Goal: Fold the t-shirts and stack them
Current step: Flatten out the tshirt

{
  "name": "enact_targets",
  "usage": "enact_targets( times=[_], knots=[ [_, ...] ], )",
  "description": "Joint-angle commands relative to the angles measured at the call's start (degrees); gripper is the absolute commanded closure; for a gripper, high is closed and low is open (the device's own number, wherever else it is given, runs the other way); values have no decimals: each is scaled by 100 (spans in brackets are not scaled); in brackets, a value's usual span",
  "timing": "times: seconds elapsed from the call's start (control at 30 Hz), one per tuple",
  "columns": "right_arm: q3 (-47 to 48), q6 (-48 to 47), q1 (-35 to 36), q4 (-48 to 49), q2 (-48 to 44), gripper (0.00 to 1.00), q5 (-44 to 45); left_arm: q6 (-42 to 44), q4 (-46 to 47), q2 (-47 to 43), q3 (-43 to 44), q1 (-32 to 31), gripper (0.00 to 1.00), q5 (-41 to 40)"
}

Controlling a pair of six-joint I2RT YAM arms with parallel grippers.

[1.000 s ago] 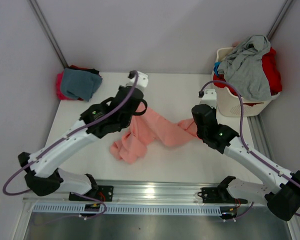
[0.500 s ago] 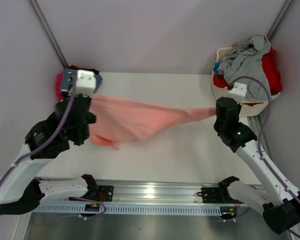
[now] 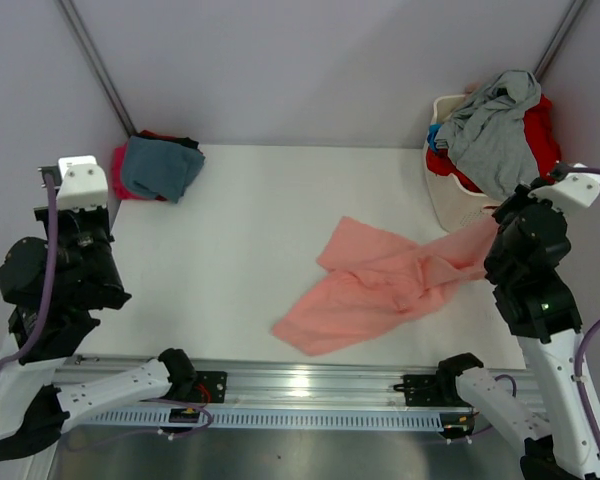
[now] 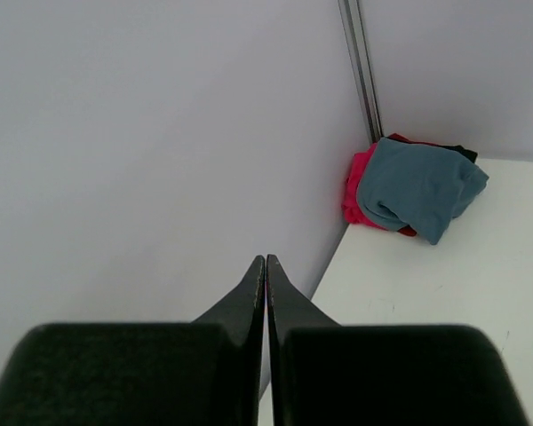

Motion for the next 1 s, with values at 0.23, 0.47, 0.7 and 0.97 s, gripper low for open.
enact_targets(
  times=[0.23, 0.47, 0.7, 0.97],
  knots=[
    [470, 526, -3, -803, 238, 100, -908, -983, -461, 552, -651, -725, 86, 80],
    [382, 518, 41, -952, 194, 100, -917, -4548, -3021, 1805, 118, -1684, 3, 1857],
    [329, 553, 138, -1075, 176, 100, -935, -4966, -1218, 3178, -423, -1675, 3, 5237],
    [347, 526, 348, -1295, 115, 100, -873, -5581, -892, 5551, 314, -1325, 5, 7239]
  ],
)
